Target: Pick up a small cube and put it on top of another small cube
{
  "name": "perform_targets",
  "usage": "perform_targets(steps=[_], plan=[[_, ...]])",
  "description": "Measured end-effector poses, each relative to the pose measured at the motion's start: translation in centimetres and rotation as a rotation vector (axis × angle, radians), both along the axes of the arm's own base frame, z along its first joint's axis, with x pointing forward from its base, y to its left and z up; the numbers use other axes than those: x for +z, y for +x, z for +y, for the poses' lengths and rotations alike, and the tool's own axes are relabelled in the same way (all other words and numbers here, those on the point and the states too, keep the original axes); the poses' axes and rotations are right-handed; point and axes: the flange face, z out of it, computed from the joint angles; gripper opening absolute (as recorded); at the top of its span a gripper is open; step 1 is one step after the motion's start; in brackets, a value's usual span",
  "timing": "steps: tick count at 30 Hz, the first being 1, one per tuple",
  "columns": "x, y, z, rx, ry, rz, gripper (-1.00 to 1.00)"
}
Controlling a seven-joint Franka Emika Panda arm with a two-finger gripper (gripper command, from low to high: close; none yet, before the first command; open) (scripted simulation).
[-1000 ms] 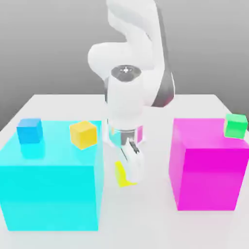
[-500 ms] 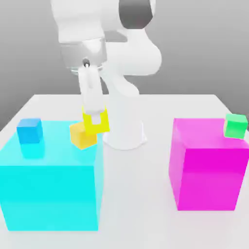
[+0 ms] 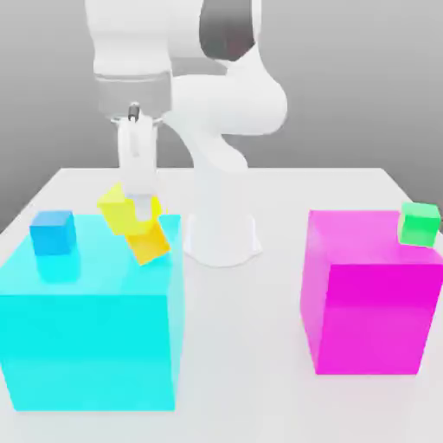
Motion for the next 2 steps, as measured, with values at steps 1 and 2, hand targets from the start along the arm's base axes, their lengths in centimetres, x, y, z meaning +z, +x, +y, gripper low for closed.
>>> perform_targets(steps=[1, 2], plan=[[1.2, 0.0, 0.0, 0.0, 0.0, 0.0, 1.0], [2.5, 0.0, 0.0, 0.0, 0.0, 0.0, 1.0]])
